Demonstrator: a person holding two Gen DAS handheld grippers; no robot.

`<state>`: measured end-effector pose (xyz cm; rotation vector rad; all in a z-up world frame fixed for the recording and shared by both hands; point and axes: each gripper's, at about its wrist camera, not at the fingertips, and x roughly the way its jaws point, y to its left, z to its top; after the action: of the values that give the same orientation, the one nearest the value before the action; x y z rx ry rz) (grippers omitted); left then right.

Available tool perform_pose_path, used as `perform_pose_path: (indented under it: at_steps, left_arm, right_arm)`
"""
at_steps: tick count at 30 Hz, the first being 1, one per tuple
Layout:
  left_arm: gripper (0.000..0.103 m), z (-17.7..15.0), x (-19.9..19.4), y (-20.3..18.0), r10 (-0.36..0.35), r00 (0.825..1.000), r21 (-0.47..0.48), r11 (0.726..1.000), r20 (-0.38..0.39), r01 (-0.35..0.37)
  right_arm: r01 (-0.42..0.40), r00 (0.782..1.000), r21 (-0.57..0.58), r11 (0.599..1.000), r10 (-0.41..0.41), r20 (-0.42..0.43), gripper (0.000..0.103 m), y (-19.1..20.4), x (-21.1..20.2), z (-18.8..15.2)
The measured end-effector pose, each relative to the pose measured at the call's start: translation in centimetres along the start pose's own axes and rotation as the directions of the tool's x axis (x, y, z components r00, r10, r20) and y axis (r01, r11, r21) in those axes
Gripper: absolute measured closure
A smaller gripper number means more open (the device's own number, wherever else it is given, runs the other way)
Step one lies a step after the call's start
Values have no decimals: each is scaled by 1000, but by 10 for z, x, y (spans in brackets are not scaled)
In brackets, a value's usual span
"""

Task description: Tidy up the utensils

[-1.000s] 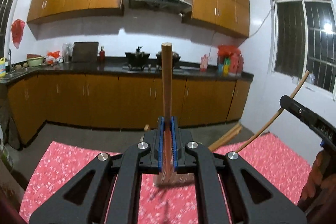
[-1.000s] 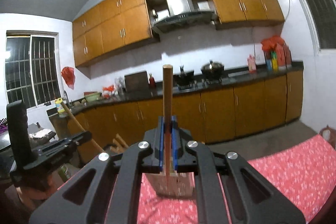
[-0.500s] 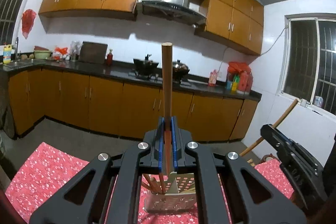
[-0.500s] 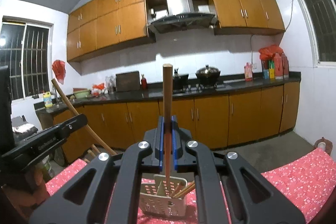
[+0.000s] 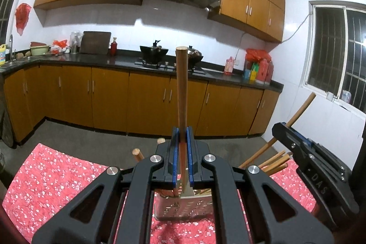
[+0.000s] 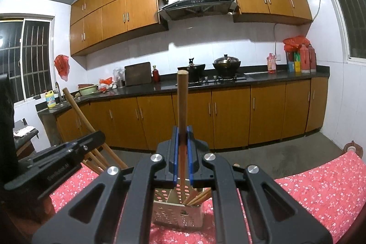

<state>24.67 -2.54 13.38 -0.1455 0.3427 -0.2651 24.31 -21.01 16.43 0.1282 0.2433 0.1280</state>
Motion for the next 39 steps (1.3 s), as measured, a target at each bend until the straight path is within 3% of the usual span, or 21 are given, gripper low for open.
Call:
perform_pose_path:
  at_steps: [5, 7, 11, 13, 20, 22, 23, 25, 28, 31, 35, 39]
  left_arm:
    - [94, -3, 5, 1, -6, 999, -10, 1000, -38, 6]
    - [77, -1, 0, 4, -22, 999, -25, 999, -31, 21]
    - [65, 5, -10, 5, -31, 1000, -35, 999, -1, 31]
    - [52, 7, -16, 6, -22, 1000, -37, 999, 19, 23]
    - [49, 18, -43, 16, -53, 996, -102, 993, 72, 60]
    - [40, 19, -54, 20, -42, 995, -103, 993, 92, 51]
    - [37, 19, -60, 22, -32, 994, -100, 994, 102, 42]
    - [22, 16, -73, 25, 1, 992, -83, 997, 126, 9]
    - [9, 6, -97, 27, 61, 983, -33, 998, 171, -56]
    - [2, -4, -115, 26, 105, 974, 27, 993, 199, -113]
    - [2, -29, -139, 22, 176, 960, 132, 969, 217, -208]
    - [2, -53, -150, 20, 206, 959, 175, 955, 193, -241]
  right_arm:
    - [-8, 1000, 12, 1000, 8, 1, 90, 1, -1, 4]
    - [-14, 1000, 31, 999, 14, 18, 69, -4, -6, 8]
    - [-13, 999, 36, 999, 12, 35, 69, -6, -16, 11]
    - [-12, 999, 30, 999, 11, 38, 68, -6, -21, 11]
    - [-1, 998, 24, 1000, 0, 59, 60, -5, -44, 8]
    - [6, 997, 24, 1000, -7, 72, 49, -7, -53, 9]
    - [14, 996, 23, 1000, -15, 83, 45, -7, -60, 8]
    - [43, 993, 17, 999, -45, 110, 22, -7, -75, 7]
    - [84, 987, -6, 996, -82, 134, 6, -6, -95, 1]
    - [128, 984, -48, 991, -120, 133, 4, 0, -111, -8]
    - [141, 987, -88, 986, -133, 92, 4, 9, -125, -25]
    - [128, 991, -88, 988, -125, 41, 4, 15, -135, -46]
